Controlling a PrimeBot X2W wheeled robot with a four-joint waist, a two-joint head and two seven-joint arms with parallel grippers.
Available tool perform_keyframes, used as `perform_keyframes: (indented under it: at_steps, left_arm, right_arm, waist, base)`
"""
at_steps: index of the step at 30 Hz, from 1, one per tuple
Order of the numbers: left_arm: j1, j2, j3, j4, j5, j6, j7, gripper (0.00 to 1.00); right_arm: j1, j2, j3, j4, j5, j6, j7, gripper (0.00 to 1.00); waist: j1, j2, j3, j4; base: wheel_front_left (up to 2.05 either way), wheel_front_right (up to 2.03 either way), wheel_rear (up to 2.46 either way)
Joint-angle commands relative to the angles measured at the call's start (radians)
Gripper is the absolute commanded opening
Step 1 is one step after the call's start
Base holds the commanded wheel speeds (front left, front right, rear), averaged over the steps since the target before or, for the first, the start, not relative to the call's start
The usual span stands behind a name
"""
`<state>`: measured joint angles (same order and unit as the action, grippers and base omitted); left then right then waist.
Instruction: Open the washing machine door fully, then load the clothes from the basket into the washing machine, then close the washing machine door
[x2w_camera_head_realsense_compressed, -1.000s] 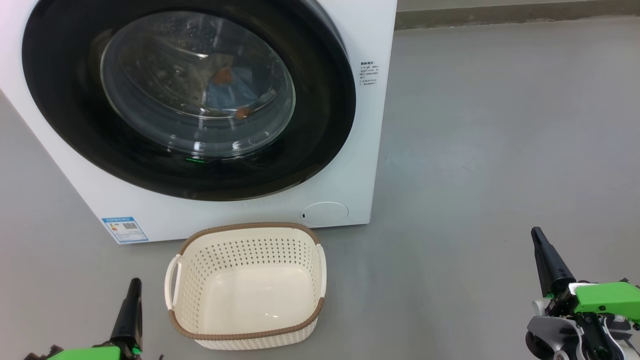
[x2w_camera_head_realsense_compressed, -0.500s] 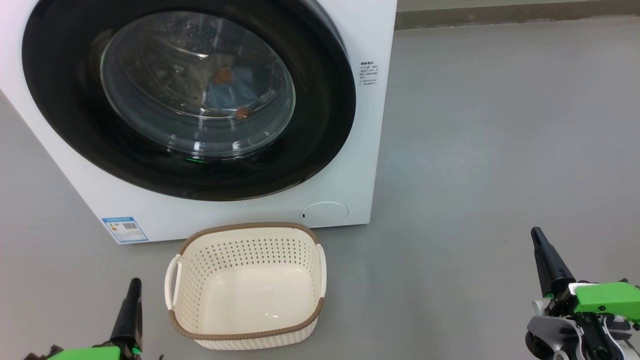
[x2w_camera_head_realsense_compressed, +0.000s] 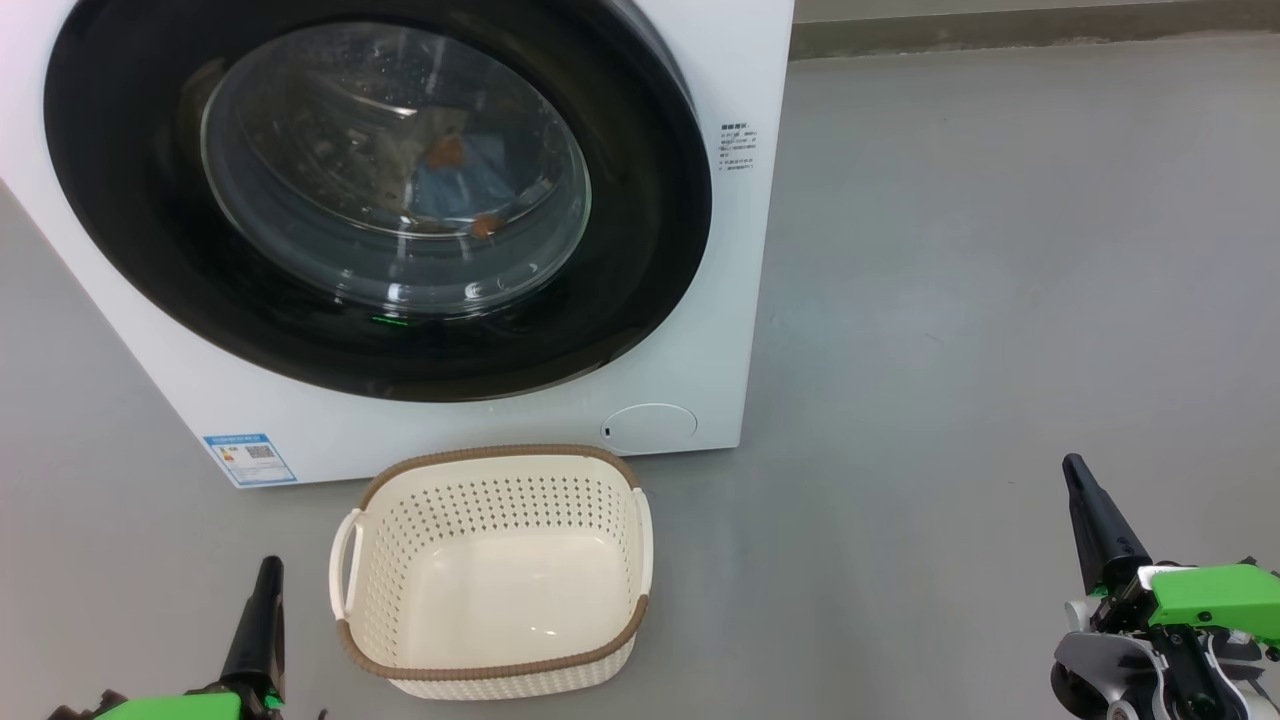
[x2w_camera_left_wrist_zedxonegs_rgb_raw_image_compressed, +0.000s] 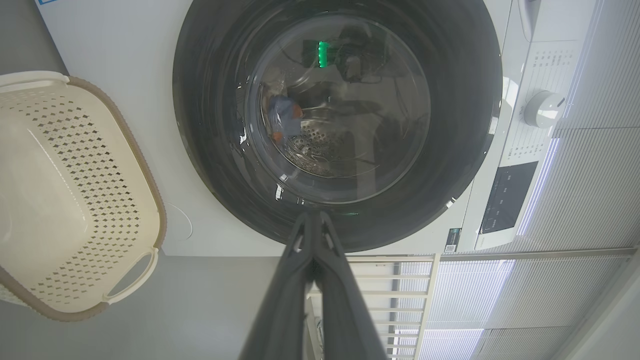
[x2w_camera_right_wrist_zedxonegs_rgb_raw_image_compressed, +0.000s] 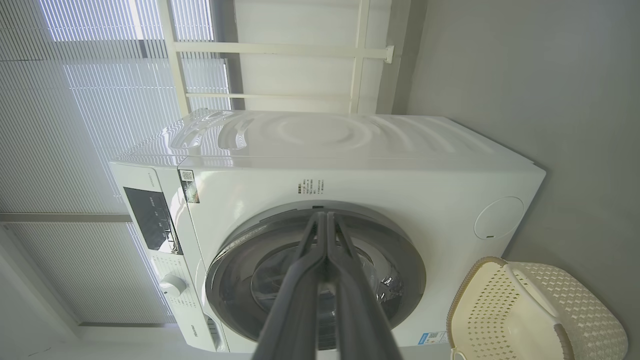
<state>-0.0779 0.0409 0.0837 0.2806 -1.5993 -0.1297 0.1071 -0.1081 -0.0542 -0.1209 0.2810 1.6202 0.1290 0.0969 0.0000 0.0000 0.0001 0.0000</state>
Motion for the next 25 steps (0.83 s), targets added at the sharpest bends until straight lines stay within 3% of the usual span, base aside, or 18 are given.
perform_keyframes:
  at_steps: [1, 25]
  left_arm:
    - [-0.038, 0.009, 0.032, -0.03, -0.008, 0.0, 0.007, 0.0]
    - [-0.038, 0.009, 0.032, -0.03, -0.008, 0.0, 0.007, 0.0]
  right_arm:
    - [-0.007, -0.005, 0.018, -0.03, -0.002, 0.002, 0.007, 0.0]
    - [-0.007, -0.004, 0.017, -0.03, -0.004, 0.002, 0.008, 0.0]
  waist:
    - [0.0, 0.0, 0.0, 0.0]
    - [0.0, 0.0, 0.0, 0.0]
  base:
    - [0.0, 0.0, 0.0]
    - [0.0, 0.0, 0.0]
